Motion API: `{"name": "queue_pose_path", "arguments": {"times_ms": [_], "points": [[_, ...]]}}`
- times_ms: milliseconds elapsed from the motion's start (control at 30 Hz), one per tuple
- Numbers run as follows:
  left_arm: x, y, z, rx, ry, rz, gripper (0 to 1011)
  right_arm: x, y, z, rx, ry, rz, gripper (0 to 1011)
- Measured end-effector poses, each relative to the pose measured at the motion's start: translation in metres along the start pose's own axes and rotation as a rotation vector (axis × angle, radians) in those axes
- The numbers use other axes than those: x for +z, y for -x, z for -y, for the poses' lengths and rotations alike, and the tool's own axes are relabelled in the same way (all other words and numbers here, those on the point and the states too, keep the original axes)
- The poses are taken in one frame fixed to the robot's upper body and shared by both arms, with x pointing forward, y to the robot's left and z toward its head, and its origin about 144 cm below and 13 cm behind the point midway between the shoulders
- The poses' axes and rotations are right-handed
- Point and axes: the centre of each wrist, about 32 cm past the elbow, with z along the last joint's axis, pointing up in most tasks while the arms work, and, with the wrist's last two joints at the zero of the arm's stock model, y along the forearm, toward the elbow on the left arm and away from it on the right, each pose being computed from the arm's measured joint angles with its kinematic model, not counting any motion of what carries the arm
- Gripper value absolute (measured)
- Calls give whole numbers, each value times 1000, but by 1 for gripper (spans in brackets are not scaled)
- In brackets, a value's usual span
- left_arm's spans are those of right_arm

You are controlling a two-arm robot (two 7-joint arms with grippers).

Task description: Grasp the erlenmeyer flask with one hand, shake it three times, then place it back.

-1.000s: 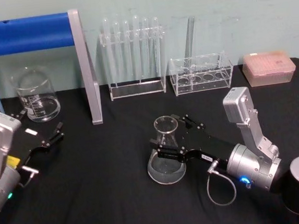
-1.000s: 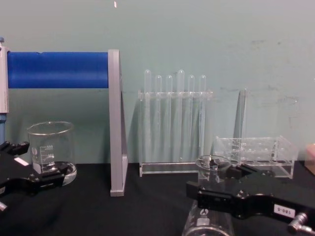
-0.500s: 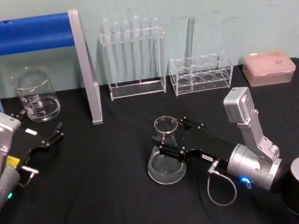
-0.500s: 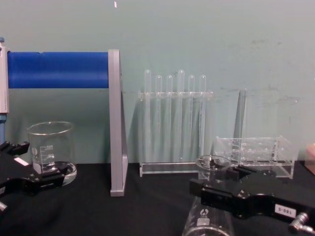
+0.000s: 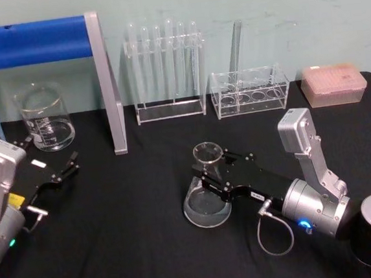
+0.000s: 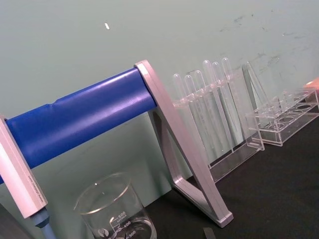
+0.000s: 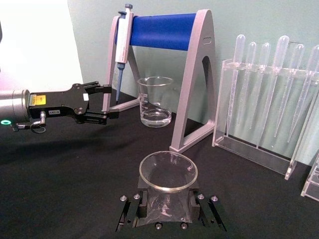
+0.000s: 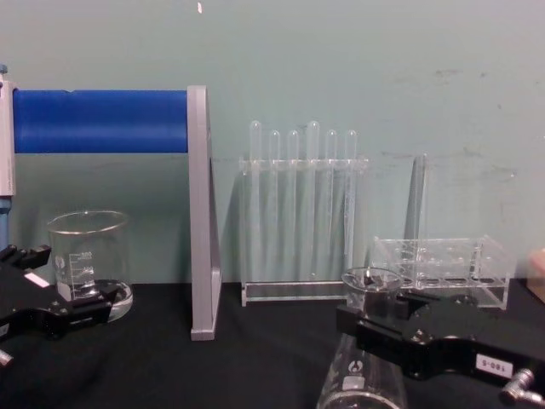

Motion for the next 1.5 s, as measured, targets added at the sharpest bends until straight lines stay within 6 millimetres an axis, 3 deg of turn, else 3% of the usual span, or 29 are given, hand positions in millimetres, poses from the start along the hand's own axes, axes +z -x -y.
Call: {"name": "queue_pose_path", "arguments": {"times_ms": [300, 933, 1500], "points": [[0, 0, 0, 0, 0, 0, 1001, 5, 2, 2, -15, -17, 9, 449], [0, 0, 0, 0, 0, 0, 1001, 52, 7, 9, -73, -78, 52, 449], [0, 0, 0, 0, 0, 0, 1001, 52, 8, 10, -75, -85, 47, 449]]}}
